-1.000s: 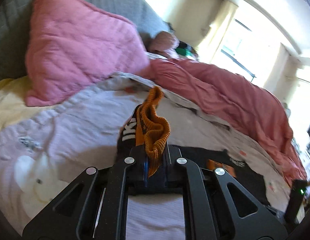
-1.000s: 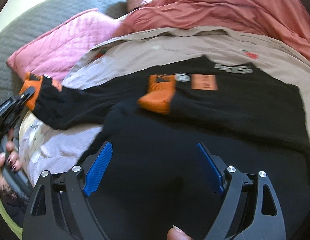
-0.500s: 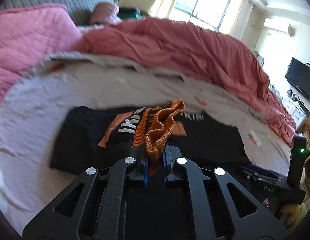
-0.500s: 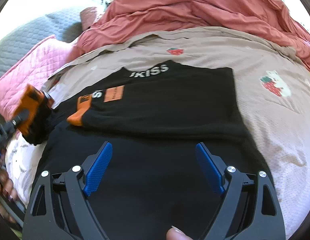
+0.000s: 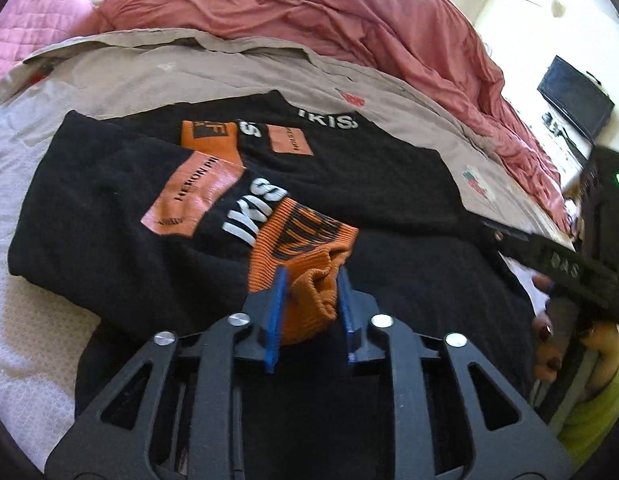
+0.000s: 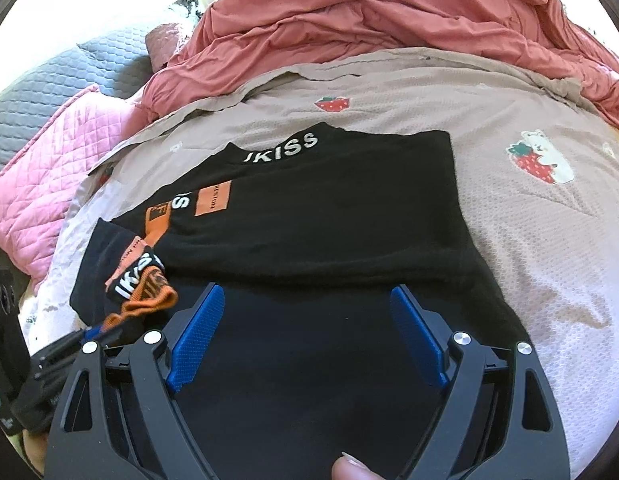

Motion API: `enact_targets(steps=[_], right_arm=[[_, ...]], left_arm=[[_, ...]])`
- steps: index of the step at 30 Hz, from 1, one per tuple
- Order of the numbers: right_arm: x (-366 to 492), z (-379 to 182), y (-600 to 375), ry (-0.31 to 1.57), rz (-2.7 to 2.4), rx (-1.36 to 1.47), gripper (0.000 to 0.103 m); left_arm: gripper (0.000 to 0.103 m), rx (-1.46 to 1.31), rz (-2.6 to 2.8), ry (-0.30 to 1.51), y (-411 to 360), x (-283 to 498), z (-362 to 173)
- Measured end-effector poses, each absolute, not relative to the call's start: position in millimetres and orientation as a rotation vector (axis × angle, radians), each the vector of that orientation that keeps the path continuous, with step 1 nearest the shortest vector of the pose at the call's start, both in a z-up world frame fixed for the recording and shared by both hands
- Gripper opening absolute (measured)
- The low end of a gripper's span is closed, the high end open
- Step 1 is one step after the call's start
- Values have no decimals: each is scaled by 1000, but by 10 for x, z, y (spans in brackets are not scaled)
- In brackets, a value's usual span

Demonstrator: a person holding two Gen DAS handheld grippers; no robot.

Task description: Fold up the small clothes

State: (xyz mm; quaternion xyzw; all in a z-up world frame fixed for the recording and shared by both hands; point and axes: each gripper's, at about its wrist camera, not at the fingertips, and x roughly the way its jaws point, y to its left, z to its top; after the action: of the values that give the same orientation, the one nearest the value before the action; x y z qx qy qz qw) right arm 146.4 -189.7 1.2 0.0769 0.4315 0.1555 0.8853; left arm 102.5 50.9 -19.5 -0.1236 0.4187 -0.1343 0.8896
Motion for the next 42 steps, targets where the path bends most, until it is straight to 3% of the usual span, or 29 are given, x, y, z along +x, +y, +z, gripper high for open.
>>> enact_targets(steps=[6, 21, 25, 29, 30, 31, 32, 42], right_arm=[[1456, 67, -1764, 901, 371, 162, 84], [1444, -293, -889, 1040, 546, 149, 84], [1473, -304, -706, 1020, 545, 112, 61], [1494, -295, -633, 999, 548, 97, 47], [1501, -288, -632, 990, 549, 98, 38], [1512, -287, -630, 984, 568, 109, 21], [1517, -287, -620, 987, 596, 122, 17], [1416, 209, -577, 797, 684, 61, 11]], left_arm=[[30, -181, -303, 801, 440, 859, -12], [72, -294, 135, 692, 1451, 841, 157], [76, -321, 161, 684, 1589, 834, 175], [76, -344, 164, 684, 1638, 815, 182], [76, -345, 164, 685, 1643, 818, 182], [76, -345, 164, 685, 1645, 822, 180], [76, -346, 164, 685, 1648, 821, 181], [76, -371, 171, 639, 1726, 756, 240]])
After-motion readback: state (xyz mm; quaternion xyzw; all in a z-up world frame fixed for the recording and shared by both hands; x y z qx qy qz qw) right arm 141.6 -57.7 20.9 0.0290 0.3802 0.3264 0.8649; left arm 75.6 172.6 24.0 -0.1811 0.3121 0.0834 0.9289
